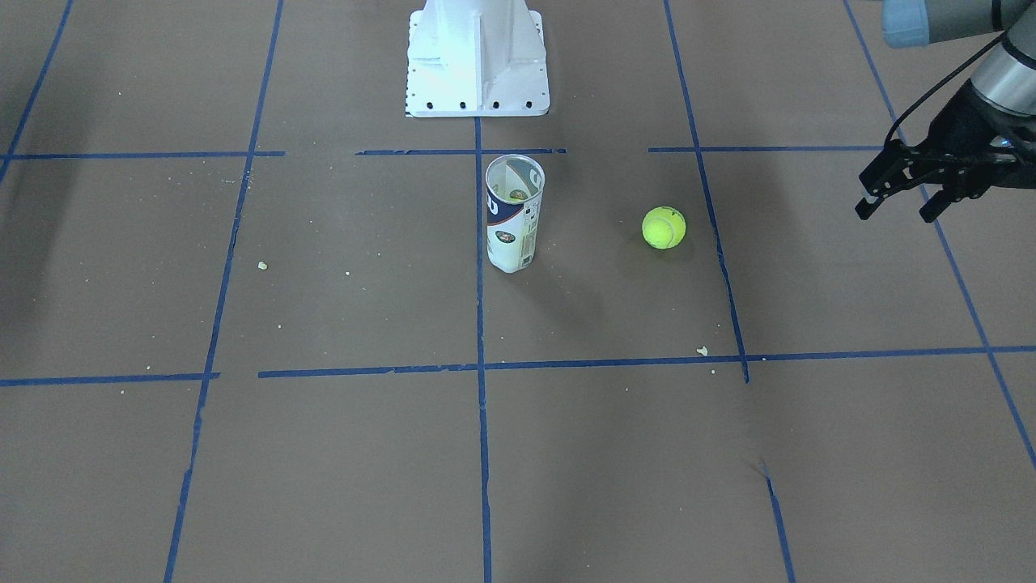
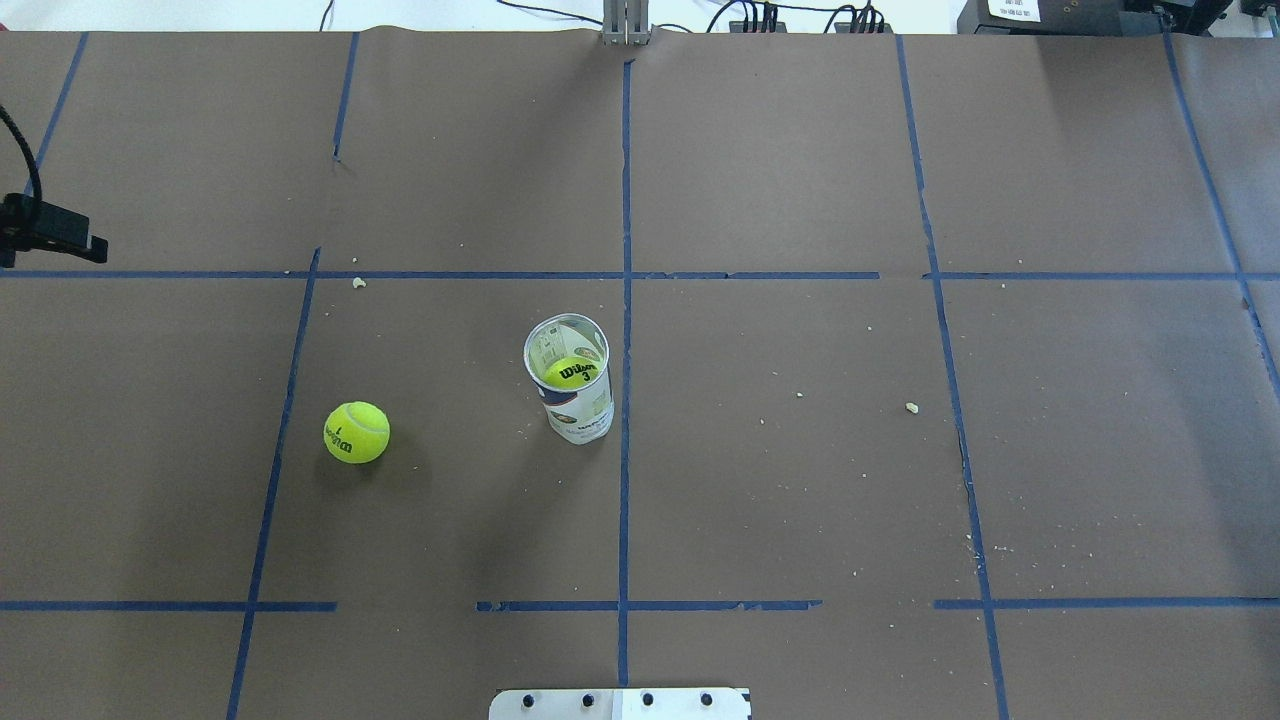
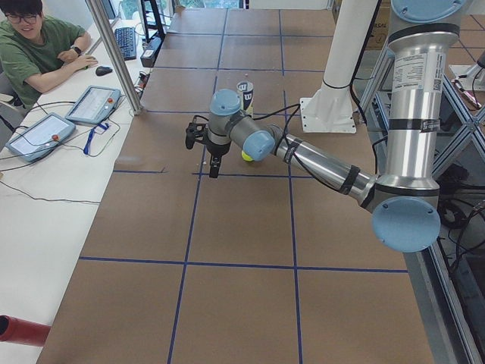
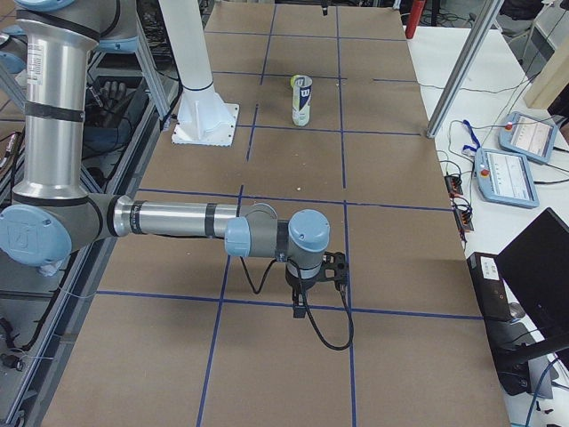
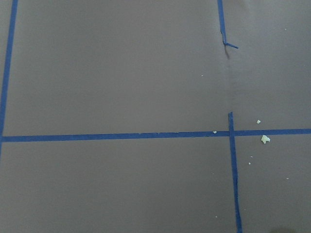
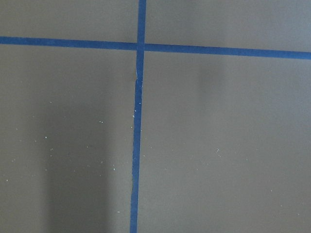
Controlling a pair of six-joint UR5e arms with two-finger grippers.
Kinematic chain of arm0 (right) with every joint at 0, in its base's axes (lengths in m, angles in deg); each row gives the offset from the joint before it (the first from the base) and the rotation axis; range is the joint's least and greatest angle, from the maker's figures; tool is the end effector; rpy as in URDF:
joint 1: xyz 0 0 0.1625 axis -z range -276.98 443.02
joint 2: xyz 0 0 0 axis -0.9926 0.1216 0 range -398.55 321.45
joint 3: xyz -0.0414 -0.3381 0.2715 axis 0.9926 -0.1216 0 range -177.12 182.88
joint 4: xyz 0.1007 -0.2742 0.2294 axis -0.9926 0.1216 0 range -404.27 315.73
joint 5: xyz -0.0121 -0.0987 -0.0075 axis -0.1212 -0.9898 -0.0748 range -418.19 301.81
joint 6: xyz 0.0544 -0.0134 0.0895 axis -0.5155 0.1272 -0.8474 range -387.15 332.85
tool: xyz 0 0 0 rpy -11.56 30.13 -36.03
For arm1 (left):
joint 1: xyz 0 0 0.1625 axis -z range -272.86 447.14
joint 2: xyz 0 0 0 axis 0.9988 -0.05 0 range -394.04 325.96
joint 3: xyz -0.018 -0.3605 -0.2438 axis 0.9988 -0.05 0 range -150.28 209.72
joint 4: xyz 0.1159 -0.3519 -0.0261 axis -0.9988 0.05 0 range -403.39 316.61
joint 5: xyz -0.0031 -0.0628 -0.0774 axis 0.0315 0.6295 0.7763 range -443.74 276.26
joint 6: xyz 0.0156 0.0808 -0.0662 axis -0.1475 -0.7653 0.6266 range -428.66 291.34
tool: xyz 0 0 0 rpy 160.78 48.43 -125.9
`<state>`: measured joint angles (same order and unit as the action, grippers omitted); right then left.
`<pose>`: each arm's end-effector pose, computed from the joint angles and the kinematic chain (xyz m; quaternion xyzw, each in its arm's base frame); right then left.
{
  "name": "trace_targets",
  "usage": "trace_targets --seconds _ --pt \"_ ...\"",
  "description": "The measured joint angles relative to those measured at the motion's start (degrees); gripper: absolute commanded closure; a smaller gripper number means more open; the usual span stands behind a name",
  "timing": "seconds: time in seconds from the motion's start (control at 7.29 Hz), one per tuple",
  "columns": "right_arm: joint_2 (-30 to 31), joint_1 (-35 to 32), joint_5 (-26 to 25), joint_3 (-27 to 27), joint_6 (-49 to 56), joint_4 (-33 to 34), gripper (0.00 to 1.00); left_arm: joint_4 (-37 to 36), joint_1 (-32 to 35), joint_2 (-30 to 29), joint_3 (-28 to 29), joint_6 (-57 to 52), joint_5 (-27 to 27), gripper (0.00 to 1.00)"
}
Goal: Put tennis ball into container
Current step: 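Move the left gripper toward the loose tennis ball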
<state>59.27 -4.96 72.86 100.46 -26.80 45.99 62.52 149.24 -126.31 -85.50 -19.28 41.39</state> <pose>0.0502 -0.3884 0.6759 -0.0093 -0.3505 -0.0178 0.9364 0.1494 -0.4376 0.4319 0.1003 0.4391 -0.0555 0.8911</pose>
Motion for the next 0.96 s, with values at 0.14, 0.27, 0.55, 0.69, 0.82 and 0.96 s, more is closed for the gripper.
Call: trace_targets --seconds 0.14,0.27,0.55,0.69,0.82,0.96 --pt "0.0 0.0 0.0 0.0 0.0 0.0 0.0 0.3 -4.2 -2.6 -0.1 6.2 -2.7 0.0" --pt "0.0 0.0 0.0 0.0 0.0 0.0 0.0 0.2 -8.4 -4.8 0.0 11.8 -5.8 0.0" --pt "-0.1 0.0 0.0 0.0 0.0 0.0 0.0 -2.0 -16.3 -8.7 0.5 20.4 -12.4 0.0" --pt "-0.1 0.0 0.0 0.0 0.0 0.0 0.0 -4.8 -19.4 -11.1 1.1 23.2 -15.1 0.0" --pt "-0.1 0.0 0.0 0.0 0.0 0.0 0.0 -6.6 -21.5 -13.1 2.0 25.5 -17.1 0.0" --pt "-0.1 0.0 0.0 0.0 0.0 0.0 0.0 -7.3 -23.4 -13.9 3.1 26.8 -19.4 0.0"
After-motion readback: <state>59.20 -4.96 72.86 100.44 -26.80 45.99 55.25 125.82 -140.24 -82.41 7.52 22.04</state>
